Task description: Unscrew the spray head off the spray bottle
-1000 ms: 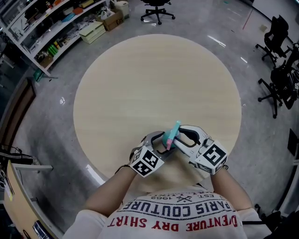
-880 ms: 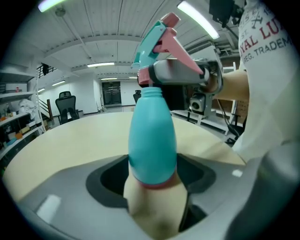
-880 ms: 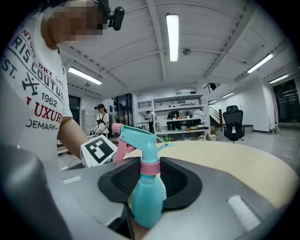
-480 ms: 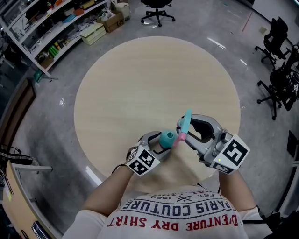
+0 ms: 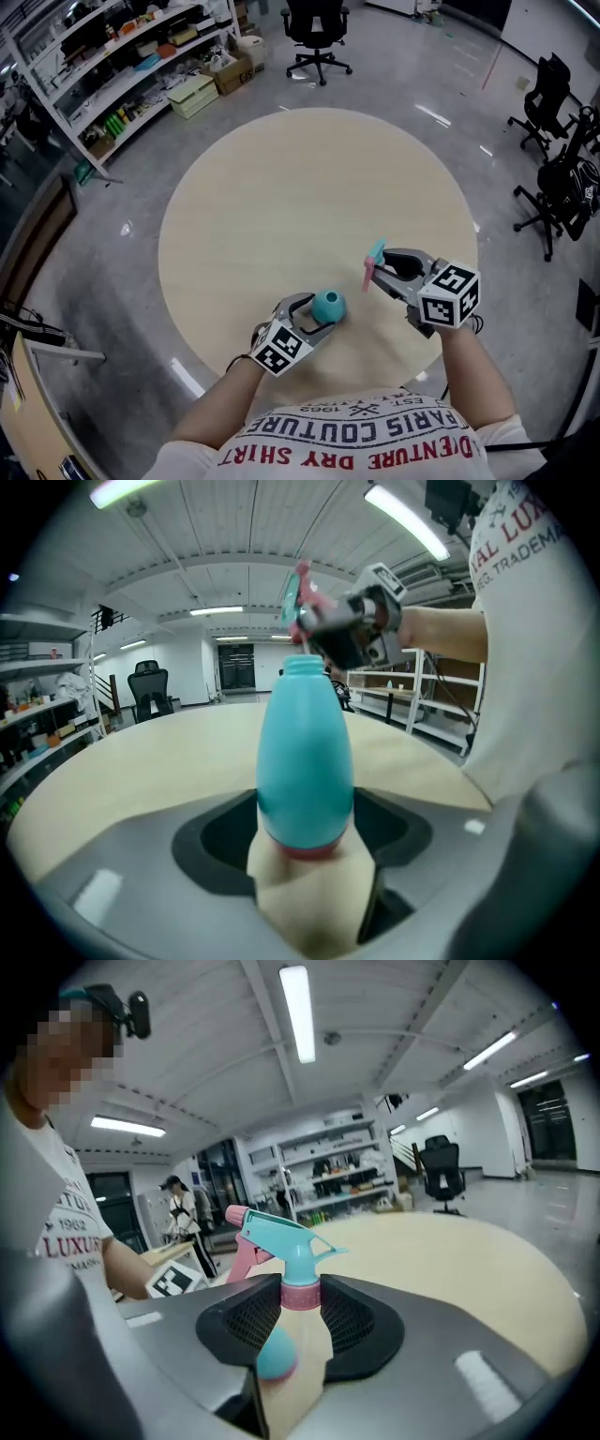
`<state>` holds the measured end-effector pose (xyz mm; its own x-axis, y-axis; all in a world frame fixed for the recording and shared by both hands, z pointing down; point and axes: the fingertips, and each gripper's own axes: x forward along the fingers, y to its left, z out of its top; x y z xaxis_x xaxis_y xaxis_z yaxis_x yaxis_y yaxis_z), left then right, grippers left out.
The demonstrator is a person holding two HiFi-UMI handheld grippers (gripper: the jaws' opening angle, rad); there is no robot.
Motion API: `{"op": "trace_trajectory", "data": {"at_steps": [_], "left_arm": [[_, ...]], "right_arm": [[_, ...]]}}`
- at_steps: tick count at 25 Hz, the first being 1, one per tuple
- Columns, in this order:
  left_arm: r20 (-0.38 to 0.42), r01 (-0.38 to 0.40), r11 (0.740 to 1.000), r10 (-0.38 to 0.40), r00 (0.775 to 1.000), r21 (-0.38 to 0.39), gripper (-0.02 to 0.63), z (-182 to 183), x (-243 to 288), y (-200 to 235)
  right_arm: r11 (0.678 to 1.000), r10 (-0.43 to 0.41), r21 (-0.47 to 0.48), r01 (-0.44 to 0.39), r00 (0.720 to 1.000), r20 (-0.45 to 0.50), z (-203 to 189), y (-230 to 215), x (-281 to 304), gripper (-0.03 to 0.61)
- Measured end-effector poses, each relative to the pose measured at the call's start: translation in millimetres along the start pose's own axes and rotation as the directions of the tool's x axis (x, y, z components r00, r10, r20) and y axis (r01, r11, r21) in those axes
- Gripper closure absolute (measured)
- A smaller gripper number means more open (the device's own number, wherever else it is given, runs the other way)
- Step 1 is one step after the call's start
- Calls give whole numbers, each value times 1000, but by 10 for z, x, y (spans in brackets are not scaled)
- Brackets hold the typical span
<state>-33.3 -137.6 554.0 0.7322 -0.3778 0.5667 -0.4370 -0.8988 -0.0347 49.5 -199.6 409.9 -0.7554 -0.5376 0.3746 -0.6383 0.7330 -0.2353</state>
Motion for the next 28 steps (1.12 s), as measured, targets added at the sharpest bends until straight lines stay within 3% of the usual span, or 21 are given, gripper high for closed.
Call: {"op": "trace_trajectory", "data": {"at_steps": [2, 6, 14, 17, 22, 25, 28], "left_arm": [[7, -5, 1000, 5, 1000, 2, 295, 7, 10, -23], [11, -7, 1000, 7, 1000, 4, 295, -23, -15, -14], [13, -24, 1000, 24, 1000, -6, 295, -34, -10, -1], [17, -29, 1000, 29, 999, -10, 295, -44, -13, 0], [17, -46, 999, 46, 999, 6, 295, -59, -52, 8], [30, -69, 997, 69, 997, 23, 293, -79, -70, 28], [56, -86, 996, 87, 995, -13, 288, -80, -197, 31]], "right_arm": [[997, -59, 38, 63, 992, -113, -429, -232, 171, 449], [979, -126, 127, 159, 964, -234, -935, -513, 514, 449], [962, -196, 103, 252, 904, -380, -1393, -653, 845, 448], [955, -222, 99, 281, 892, -394, -1488, -672, 863, 445], [950, -243, 99, 295, 903, -354, -1455, -644, 884, 439], [951, -249, 97, 293, 915, -318, -1394, -617, 854, 364], [946, -305, 17, 322, 911, -279, -1262, -560, 680, 354]]}}
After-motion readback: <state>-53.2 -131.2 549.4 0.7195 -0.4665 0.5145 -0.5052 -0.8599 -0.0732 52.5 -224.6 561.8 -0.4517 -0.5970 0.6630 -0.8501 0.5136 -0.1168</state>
